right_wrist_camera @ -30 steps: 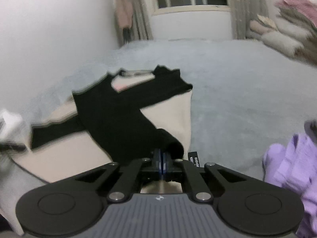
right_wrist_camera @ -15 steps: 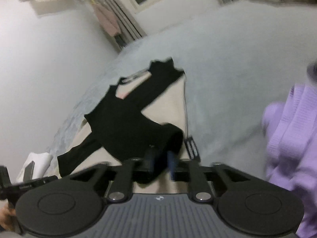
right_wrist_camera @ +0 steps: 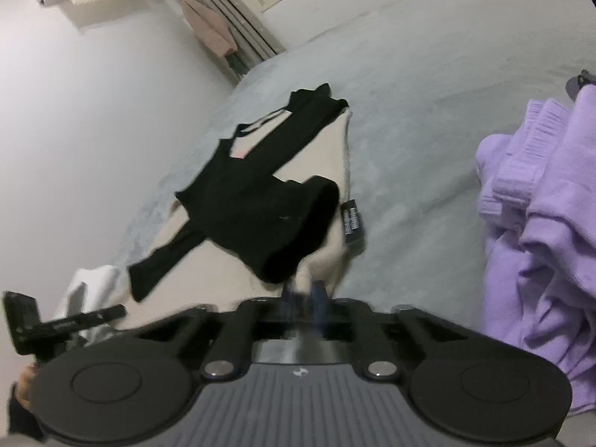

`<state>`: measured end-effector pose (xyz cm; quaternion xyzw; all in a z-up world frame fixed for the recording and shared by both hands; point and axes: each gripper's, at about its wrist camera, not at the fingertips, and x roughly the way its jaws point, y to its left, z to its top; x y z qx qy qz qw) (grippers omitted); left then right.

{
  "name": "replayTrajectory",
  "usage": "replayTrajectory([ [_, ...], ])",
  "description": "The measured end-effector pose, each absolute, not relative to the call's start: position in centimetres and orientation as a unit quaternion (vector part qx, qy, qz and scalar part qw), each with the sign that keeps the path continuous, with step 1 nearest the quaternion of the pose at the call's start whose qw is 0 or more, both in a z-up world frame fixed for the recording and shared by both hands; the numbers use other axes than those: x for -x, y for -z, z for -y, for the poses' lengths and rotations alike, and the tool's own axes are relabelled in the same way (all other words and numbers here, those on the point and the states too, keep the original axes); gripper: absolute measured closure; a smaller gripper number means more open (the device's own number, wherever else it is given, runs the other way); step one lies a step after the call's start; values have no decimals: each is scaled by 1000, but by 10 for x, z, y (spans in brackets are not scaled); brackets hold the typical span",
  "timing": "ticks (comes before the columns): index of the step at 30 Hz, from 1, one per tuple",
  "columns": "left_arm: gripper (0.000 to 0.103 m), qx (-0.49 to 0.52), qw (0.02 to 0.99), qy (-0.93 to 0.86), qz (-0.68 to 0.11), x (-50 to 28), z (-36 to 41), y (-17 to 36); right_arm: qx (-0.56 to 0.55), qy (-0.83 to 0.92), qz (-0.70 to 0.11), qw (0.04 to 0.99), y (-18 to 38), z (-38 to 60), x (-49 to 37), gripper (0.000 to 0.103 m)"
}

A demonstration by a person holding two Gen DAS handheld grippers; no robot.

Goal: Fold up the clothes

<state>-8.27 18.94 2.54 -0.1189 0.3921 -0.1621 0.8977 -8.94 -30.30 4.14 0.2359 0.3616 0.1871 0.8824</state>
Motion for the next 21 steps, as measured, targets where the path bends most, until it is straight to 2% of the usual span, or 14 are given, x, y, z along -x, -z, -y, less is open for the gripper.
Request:
replayTrajectory([
  [4, 93, 153, 898, 162, -380, 82, -197, -31, -260, -208, -318, 888, -55, 309, 96, 93],
  [8, 93, 161, 903, 170, -360, 81, -194, -44, -270, -222, -287, 892, -67, 307, 98, 93],
  [21, 93, 179, 918, 139, -324, 45, -190, -69, -301, -197, -264, 895, -83, 311, 66, 93],
])
